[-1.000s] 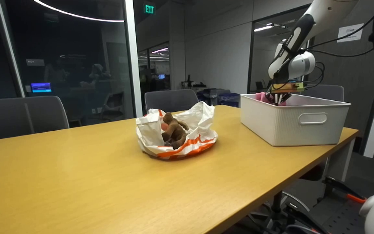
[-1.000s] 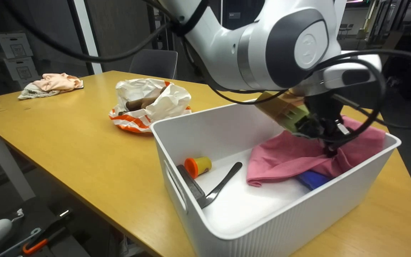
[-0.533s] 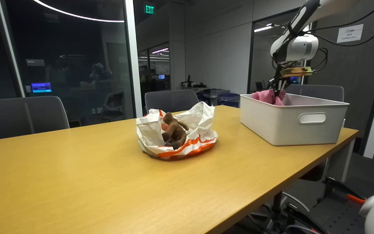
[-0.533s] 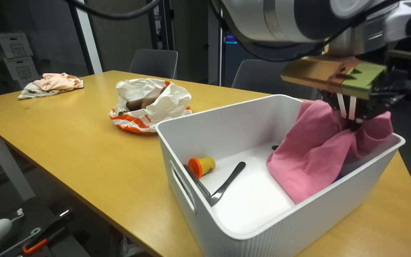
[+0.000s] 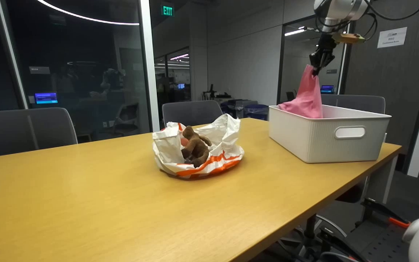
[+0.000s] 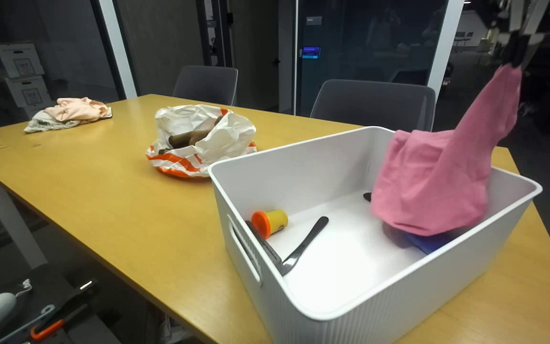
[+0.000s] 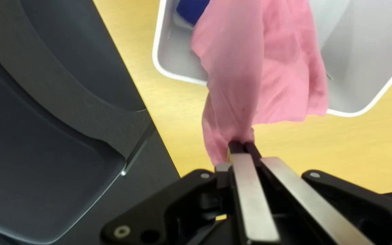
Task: Put the plush toy and the pink shirt into the carrier bag
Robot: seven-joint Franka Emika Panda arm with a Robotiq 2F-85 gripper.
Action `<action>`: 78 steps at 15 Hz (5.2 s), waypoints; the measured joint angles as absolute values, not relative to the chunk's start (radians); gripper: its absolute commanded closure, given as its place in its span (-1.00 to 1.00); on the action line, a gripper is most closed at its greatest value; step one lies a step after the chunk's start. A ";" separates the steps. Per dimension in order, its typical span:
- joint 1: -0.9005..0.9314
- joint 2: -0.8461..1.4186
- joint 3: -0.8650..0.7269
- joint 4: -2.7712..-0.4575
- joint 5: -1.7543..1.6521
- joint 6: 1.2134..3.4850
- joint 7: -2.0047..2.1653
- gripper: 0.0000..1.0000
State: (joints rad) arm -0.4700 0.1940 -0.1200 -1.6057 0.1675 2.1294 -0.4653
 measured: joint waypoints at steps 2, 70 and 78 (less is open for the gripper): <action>-0.462 0.186 -0.134 -1.539 0.175 2.074 -0.521 0.98; -0.496 -0.186 0.390 -2.720 0.349 3.036 -1.288 -1.00; -0.440 -0.242 0.268 -2.565 0.373 2.714 -1.311 -1.00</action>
State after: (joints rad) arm -0.4401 -0.2418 0.2680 -2.5650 0.3726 2.7141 -1.3109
